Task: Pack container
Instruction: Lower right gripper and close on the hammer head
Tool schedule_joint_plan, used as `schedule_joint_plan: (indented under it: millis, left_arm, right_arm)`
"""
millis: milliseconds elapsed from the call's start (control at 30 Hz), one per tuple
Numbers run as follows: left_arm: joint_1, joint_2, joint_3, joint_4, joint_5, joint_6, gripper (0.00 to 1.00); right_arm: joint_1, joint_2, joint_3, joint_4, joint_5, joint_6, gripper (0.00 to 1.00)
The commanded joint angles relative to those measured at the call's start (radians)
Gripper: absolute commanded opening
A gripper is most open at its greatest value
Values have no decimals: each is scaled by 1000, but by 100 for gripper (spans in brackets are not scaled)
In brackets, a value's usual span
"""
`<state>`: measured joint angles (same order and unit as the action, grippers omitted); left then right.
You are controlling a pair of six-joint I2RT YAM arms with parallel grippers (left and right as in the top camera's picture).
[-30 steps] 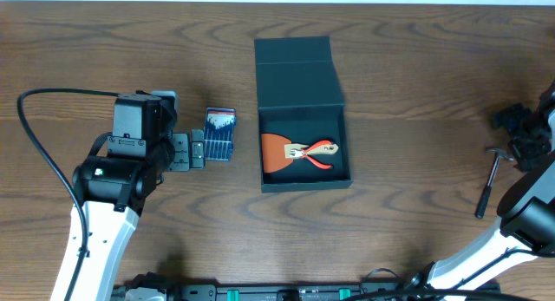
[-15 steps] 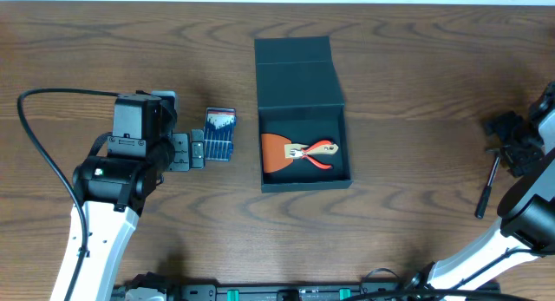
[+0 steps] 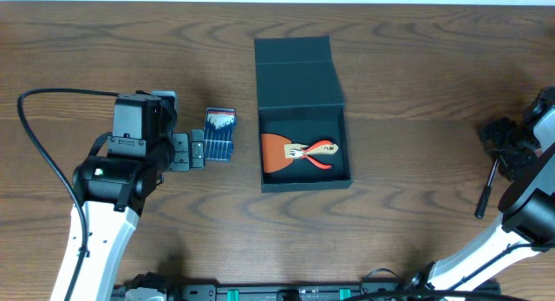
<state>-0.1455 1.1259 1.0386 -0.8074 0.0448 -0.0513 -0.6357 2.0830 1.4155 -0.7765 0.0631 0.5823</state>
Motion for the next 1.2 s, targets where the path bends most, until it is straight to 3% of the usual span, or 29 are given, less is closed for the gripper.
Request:
schedule_joint_plan:
  millis: [0,100,267,767,1167]
  left_arm:
    - [5,4,18,-3,-14,12,98]
    - [5,4,18,-3,-14,13,98]
    - [5,4,18,-3,-14,13,98]
    - [5,4,18,-3,-14,13,98]
    - [5,4,18,-3,-14,13,98]
  right_arm:
    - [-12,63,-12,-2,-5,-16,89]
    - [-13,63,-12,-4,-5,-16,75]
    - [-13,63,-12,-9,-9,-16,74]
    - [-13,63,-12,-26,-12,-16,46]
    - [-13,63,-12,-32,-12,-23,34]
